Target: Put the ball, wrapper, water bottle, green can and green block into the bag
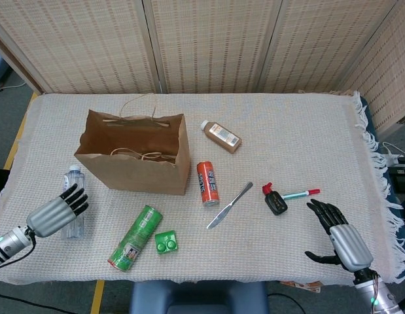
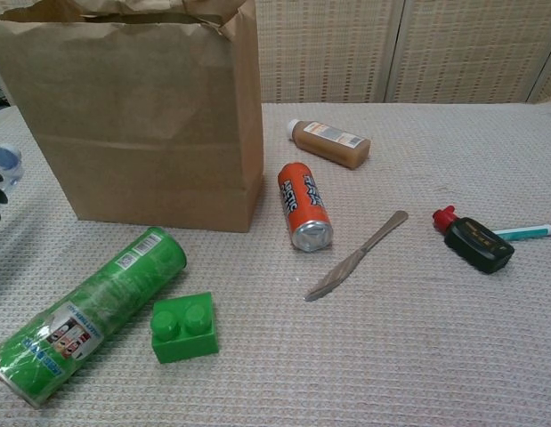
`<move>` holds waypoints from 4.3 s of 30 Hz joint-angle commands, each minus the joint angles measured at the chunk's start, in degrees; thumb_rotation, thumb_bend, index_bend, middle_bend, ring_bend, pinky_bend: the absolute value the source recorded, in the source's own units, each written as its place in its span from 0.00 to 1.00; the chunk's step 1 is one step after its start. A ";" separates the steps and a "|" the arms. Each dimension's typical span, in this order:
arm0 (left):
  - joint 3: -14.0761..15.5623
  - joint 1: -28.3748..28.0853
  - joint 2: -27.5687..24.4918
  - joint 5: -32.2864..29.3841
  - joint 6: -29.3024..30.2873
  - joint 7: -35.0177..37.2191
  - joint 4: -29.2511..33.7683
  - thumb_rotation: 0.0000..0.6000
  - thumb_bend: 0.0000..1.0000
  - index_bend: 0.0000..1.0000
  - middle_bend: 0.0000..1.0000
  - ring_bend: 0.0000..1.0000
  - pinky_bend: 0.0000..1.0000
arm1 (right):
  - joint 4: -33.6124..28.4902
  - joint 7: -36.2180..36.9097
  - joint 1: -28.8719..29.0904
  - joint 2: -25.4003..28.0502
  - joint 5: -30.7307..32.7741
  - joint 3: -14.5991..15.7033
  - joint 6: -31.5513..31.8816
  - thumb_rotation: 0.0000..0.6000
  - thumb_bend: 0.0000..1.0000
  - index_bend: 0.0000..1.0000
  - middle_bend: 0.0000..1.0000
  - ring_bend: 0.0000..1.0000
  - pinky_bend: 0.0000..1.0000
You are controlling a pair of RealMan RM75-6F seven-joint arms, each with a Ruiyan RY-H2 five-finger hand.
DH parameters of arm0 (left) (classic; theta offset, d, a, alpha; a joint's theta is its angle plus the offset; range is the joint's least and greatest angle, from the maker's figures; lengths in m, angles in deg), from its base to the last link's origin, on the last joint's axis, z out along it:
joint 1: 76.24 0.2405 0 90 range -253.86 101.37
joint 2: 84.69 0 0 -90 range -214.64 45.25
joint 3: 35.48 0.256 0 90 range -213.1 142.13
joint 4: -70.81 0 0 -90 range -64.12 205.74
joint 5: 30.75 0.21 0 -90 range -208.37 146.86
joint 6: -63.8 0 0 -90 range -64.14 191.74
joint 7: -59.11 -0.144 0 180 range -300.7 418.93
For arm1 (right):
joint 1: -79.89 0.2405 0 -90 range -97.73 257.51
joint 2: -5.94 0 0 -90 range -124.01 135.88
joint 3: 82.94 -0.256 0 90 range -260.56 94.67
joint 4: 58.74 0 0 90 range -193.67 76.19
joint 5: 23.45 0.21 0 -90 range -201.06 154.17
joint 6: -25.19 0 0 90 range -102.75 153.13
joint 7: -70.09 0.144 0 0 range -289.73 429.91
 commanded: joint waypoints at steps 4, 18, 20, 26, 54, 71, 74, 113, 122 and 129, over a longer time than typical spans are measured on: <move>-19.71 2.12 5.76 -20.81 3.63 6.44 8.24 1.00 0.67 0.68 0.73 0.69 0.76 | 0.16 0.01 -0.10 -0.11 -0.07 -0.04 0.23 1.00 0.02 0.00 0.00 0.00 0.00; -51.38 -0.99 1.94 -55.31 -1.11 8.78 61.68 1.00 0.68 0.67 0.73 0.69 0.75 | 0.27 0.97 0.00 0.12 -0.55 0.12 0.25 1.00 0.02 0.00 0.00 0.00 0.00; -52.72 -1.70 1.21 -57.06 -1.46 7.26 65.92 1.00 0.68 0.67 0.73 0.69 0.75 | 0.29 1.02 -0.01 0.14 -0.66 0.15 0.33 1.00 0.02 0.00 0.00 0.00 0.00; -54.68 -3.93 0.91 -59.51 -1.42 4.76 72.81 1.00 0.67 0.67 0.73 0.69 0.75 | 0.23 1.46 0.05 0.31 -0.62 0.14 0.28 1.00 0.02 0.00 0.00 0.00 0.00; -42.73 -6.25 -2.33 -60.94 -7.61 -8.05 81.67 1.00 0.65 0.63 0.70 0.67 0.73 | -0.24 1.51 0.07 0.64 -0.82 0.49 0.04 1.00 0.02 0.00 0.00 0.00 0.00; -38.97 -6.67 -8.77 -58.80 -16.98 -3.92 81.57 1.00 0.35 0.06 0.02 0.03 0.21 | -0.30 1.25 0.05 0.73 -1.04 0.62 0.06 1.00 0.02 0.00 0.00 0.00 0.00; -38.98 -6.34 -8.88 -58.07 -16.53 -2.37 81.92 1.00 0.36 0.08 0.02 0.03 0.21 | -0.25 1.24 0.01 0.72 -0.97 0.59 0.10 1.00 0.02 0.00 0.00 0.00 0.00; -10.93 3.82 -4.21 -3.07 3.37 12.83 15.82 1.00 0.49 0.38 0.43 0.41 0.47 | -0.09 -0.25 0.05 0.28 -0.44 0.56 -0.52 1.00 0.02 0.00 0.00 0.00 0.00; -0.94 -3.42 -0.85 15.38 10.05 4.67 2.47 1.00 0.38 0.00 0.00 0.00 0.02 | -0.08 -0.73 0.06 0.10 -0.03 0.42 -0.71 1.00 0.02 0.00 0.00 0.00 0.00; 2.52 -9.13 0.21 22.78 10.83 -1.41 7.70 1.00 0.38 0.00 0.00 0.00 0.00 | -0.26 -0.50 0.16 0.28 0.12 0.43 -0.96 1.00 0.02 0.00 0.00 0.00 0.00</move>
